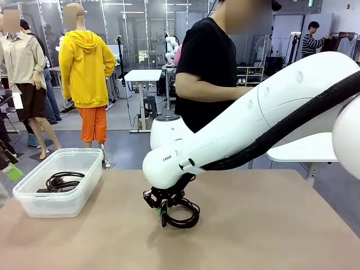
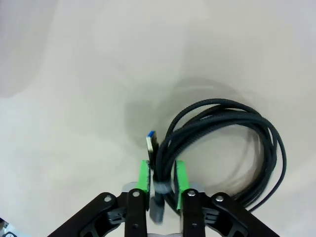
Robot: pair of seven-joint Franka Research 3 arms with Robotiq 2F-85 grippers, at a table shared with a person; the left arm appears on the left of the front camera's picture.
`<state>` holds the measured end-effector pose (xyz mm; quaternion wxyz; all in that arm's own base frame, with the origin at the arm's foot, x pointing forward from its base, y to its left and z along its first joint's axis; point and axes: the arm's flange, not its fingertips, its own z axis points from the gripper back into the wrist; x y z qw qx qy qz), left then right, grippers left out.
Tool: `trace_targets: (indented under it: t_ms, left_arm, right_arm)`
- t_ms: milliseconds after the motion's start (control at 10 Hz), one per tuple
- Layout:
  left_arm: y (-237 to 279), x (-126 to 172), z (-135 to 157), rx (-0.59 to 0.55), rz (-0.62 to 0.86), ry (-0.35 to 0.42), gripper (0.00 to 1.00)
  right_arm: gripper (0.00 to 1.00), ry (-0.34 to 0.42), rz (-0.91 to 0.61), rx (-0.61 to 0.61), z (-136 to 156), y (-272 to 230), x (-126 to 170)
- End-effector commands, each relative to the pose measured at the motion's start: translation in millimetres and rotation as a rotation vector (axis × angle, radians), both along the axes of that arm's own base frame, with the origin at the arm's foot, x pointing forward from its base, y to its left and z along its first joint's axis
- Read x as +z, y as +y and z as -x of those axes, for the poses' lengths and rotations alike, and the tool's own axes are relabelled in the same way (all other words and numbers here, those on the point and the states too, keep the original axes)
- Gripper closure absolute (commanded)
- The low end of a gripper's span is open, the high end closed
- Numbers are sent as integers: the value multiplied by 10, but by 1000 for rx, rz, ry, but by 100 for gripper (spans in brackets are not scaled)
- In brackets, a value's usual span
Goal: Organize and store the cables.
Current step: Place the USB Extension Cable into the Organizing box.
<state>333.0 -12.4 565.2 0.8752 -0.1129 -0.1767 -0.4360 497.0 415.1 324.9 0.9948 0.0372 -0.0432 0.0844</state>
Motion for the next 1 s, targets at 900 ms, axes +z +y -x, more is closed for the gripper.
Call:
trace_targets:
  t_ms: [900]
  left_arm:
    - [-837,195,-276,149,68,181,0]
  right_arm:
    - [0,-120,-95,301,388,-1815,975]
